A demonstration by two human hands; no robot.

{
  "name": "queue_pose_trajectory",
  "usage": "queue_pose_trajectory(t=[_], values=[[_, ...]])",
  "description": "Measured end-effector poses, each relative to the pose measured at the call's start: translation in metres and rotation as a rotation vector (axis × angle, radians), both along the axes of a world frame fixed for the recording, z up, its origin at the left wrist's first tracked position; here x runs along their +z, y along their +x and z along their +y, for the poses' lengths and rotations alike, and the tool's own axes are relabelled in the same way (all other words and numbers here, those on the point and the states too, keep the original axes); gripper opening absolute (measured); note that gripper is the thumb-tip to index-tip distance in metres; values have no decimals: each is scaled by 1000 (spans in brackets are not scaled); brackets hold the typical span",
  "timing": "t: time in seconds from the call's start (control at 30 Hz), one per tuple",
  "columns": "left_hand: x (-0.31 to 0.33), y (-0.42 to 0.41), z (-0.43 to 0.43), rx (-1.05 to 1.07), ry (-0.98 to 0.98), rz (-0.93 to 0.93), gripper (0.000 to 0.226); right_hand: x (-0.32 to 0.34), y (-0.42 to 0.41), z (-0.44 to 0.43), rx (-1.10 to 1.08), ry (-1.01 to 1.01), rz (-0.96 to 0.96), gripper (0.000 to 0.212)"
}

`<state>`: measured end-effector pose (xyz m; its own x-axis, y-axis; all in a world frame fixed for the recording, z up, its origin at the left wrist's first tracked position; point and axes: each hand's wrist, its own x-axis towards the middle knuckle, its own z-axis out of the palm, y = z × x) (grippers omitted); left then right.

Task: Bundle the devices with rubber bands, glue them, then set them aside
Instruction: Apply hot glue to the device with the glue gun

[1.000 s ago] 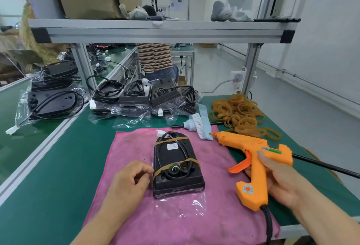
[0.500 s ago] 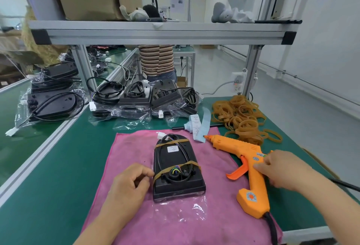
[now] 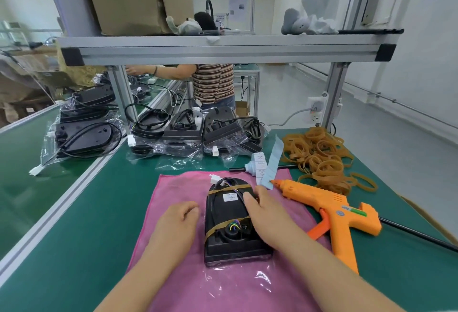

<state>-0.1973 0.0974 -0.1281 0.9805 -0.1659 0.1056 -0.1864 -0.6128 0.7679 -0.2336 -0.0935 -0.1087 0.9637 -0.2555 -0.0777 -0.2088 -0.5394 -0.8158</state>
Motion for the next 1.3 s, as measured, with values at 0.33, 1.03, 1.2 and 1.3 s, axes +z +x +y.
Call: queue_pose_trajectory(t=[0.33,1.03,1.2,1.3], values=[[4,-7,-27,-12,213,103,57,-23,-8,5,-12,-149,-65,44],[103,-30,144,440,-855,-193,22,107,63,190,678,180,-113,85],[98,-49,216,657,-903,-283,17,110,70,278,920,221,-131,59],[95,-64,255,799,-923,-342,17,110,69,331,981,169,-132,75]])
